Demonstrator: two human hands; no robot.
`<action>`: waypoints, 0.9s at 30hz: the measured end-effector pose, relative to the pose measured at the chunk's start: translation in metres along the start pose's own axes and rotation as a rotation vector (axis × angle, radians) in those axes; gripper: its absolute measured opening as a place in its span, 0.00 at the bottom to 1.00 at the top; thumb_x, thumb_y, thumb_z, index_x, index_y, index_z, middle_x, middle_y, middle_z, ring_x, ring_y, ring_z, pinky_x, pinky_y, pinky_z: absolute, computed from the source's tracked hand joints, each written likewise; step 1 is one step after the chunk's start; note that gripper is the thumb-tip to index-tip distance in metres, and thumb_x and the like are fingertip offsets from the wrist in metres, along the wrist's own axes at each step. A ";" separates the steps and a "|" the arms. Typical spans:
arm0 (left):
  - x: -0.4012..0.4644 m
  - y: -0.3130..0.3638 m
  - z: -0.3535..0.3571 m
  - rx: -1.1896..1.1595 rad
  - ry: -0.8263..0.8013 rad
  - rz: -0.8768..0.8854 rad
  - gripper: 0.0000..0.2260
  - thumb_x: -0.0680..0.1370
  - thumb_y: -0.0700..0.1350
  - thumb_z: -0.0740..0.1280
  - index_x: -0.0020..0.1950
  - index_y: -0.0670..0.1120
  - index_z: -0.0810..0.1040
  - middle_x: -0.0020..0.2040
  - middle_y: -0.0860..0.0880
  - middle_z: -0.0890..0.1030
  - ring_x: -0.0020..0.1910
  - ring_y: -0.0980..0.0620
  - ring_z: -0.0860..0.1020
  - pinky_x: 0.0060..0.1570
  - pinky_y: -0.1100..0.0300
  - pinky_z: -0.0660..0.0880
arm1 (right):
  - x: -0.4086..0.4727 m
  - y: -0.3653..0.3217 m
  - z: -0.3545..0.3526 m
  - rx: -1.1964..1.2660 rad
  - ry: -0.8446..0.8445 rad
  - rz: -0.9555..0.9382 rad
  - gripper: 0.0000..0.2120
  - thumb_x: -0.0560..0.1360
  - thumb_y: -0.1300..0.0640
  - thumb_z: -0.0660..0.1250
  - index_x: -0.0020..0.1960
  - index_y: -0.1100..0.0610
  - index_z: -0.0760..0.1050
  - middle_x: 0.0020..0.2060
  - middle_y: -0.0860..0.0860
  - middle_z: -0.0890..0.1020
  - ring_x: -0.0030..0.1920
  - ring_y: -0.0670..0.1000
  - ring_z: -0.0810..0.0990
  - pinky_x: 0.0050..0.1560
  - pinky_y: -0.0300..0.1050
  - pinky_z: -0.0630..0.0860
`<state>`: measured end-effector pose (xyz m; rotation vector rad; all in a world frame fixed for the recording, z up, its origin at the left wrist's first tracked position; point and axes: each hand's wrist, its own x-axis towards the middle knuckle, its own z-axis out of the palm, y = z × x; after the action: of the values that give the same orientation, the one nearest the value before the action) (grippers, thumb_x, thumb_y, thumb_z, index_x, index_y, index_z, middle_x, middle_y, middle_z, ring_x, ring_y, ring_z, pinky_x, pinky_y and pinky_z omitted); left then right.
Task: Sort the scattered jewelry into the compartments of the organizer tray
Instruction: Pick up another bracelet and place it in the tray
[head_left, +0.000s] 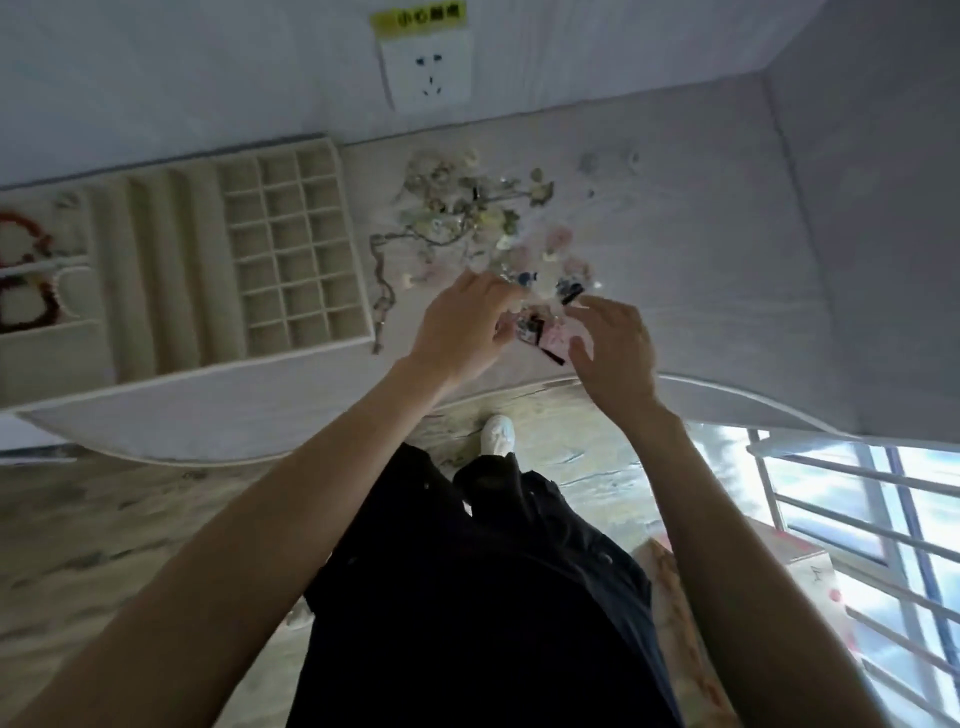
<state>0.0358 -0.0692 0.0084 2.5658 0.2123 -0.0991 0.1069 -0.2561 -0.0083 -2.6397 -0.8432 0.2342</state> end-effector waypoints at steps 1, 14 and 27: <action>0.003 0.004 0.005 0.012 -0.005 -0.017 0.15 0.78 0.44 0.64 0.64 0.48 0.76 0.61 0.49 0.76 0.61 0.49 0.72 0.59 0.55 0.71 | 0.001 0.008 0.002 -0.004 -0.028 -0.013 0.15 0.72 0.62 0.67 0.59 0.59 0.78 0.59 0.57 0.79 0.59 0.61 0.74 0.59 0.55 0.73; 0.057 -0.018 -0.006 0.098 0.135 -0.243 0.15 0.80 0.44 0.62 0.66 0.44 0.74 0.65 0.46 0.74 0.66 0.47 0.70 0.67 0.54 0.65 | 0.113 0.008 -0.015 0.046 -0.124 -0.241 0.17 0.77 0.61 0.61 0.65 0.57 0.73 0.64 0.54 0.74 0.65 0.57 0.68 0.64 0.50 0.65; 0.046 -0.031 0.007 0.188 0.105 -0.289 0.17 0.78 0.42 0.63 0.68 0.46 0.72 0.71 0.49 0.68 0.70 0.47 0.65 0.66 0.49 0.68 | 0.160 0.040 -0.013 -0.172 0.057 -0.037 0.16 0.76 0.64 0.59 0.64 0.61 0.71 0.62 0.58 0.74 0.64 0.60 0.68 0.62 0.49 0.64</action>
<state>0.0753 -0.0411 -0.0188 2.7122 0.6406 -0.0962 0.2607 -0.1961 -0.0198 -2.7712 -0.9310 0.0791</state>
